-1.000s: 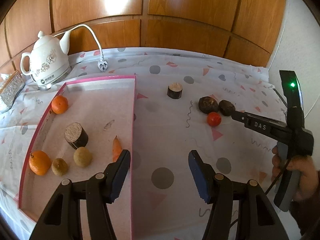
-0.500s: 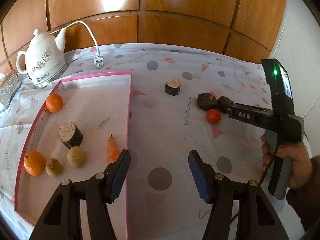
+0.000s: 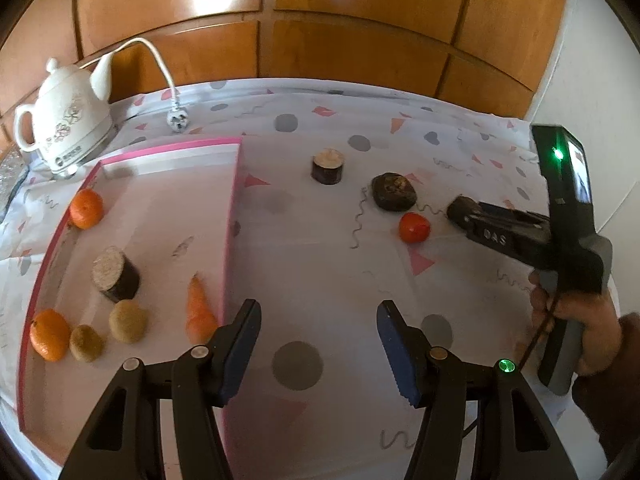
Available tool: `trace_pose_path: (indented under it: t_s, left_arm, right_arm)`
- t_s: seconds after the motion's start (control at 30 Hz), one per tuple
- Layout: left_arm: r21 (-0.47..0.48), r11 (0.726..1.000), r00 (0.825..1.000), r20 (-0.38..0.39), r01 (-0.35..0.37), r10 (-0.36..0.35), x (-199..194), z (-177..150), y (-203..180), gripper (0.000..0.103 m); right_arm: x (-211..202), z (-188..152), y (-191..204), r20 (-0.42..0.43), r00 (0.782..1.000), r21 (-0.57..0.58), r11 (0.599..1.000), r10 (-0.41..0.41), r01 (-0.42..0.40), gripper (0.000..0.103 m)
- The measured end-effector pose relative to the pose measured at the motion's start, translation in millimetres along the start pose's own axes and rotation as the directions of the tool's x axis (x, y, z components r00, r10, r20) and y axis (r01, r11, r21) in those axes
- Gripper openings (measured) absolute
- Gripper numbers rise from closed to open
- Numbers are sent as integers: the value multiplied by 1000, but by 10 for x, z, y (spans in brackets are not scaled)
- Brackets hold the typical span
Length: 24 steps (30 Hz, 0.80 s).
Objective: Organize fruits
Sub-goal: 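Grasp the dark brown round root with the right tool, then grasp the red tomato with the left tool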
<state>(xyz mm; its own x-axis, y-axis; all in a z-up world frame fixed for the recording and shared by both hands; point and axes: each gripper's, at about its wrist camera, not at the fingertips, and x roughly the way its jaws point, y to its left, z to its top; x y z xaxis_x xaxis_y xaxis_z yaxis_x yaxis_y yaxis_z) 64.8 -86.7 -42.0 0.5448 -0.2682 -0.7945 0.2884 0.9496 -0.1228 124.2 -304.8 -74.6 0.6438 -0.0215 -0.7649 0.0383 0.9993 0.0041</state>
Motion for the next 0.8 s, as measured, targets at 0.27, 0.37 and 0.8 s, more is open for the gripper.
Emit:
trace_pose_path:
  t_s: [0.27,0.37,0.8]
  left_arm:
    - [0,998,998,-6,55,-55,187,213,-210,61]
    - [7,997,997,-6,74,-74,279,316,-305,60]
    - [76,993,994,-76,89,-83,875,602,-701,51]
  right_arm:
    - [-106,-174,-282,22,1000,75,997,23,-24,46]
    - [-100,-185,-273,21,1000,73,997,22,-23,46]
    - [-80,-206,-290,37,999,88,995,37,-40,46]
